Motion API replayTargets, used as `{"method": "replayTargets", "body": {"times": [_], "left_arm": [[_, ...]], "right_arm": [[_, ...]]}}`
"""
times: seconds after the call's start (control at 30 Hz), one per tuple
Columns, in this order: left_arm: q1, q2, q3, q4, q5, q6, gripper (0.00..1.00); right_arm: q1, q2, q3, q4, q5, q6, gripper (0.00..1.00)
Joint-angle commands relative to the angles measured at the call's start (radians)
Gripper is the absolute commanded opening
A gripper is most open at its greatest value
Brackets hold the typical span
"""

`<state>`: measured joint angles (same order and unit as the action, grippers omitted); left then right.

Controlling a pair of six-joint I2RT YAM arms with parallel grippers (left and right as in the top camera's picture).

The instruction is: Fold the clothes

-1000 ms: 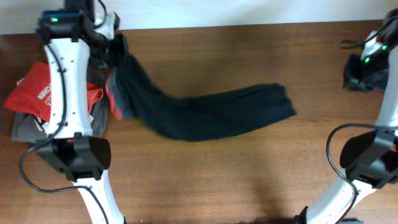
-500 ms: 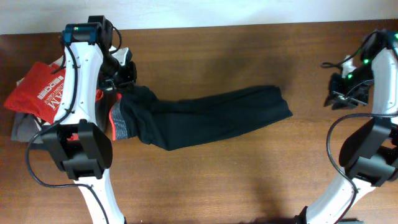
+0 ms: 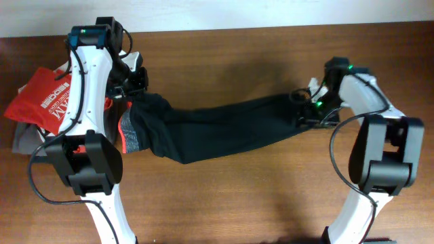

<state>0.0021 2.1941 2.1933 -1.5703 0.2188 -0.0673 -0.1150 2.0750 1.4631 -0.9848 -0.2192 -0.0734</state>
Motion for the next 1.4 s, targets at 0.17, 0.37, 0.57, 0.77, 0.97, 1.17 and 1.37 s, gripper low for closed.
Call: {"method": "replayTargets", "body": {"times": [0.17, 0.37, 0.57, 0.77, 0.97, 1.17, 1.37], "left_arm": [[0.0, -0.001, -0.003, 0.0, -0.007, 0.016, 0.0], [0.0, -0.001, -0.003, 0.007, -0.007, 0.016, 0.0], [0.0, -0.001, -0.003, 0.013, -0.007, 0.016, 0.0], [0.0, -0.001, -0.003, 0.013, -0.006, 0.016, 0.01], [0.0, -0.001, -0.003, 0.014, -0.006, 0.016, 0.01], [0.0, -0.001, -0.003, 0.013, -0.006, 0.016, 0.0], [0.0, -0.001, -0.003, 0.014, -0.006, 0.016, 0.01]], "right_arm": [[0.013, -0.006, -0.065, 0.156, 0.074, 0.089, 0.69], [0.013, -0.016, 0.001, 0.085, 0.082, 0.089, 0.68], [0.013, -0.018, 0.111, 0.02, 0.15, 0.09, 0.66], [0.013, -0.011, 0.123, 0.034, 0.153, 0.089, 0.62], [0.015, 0.024, 0.085, 0.055, 0.135, 0.089, 0.61], [0.018, 0.032, 0.084, 0.065, 0.134, 0.085, 0.55], [0.018, 0.07, 0.084, 0.088, 0.133, 0.085, 0.55]]}}
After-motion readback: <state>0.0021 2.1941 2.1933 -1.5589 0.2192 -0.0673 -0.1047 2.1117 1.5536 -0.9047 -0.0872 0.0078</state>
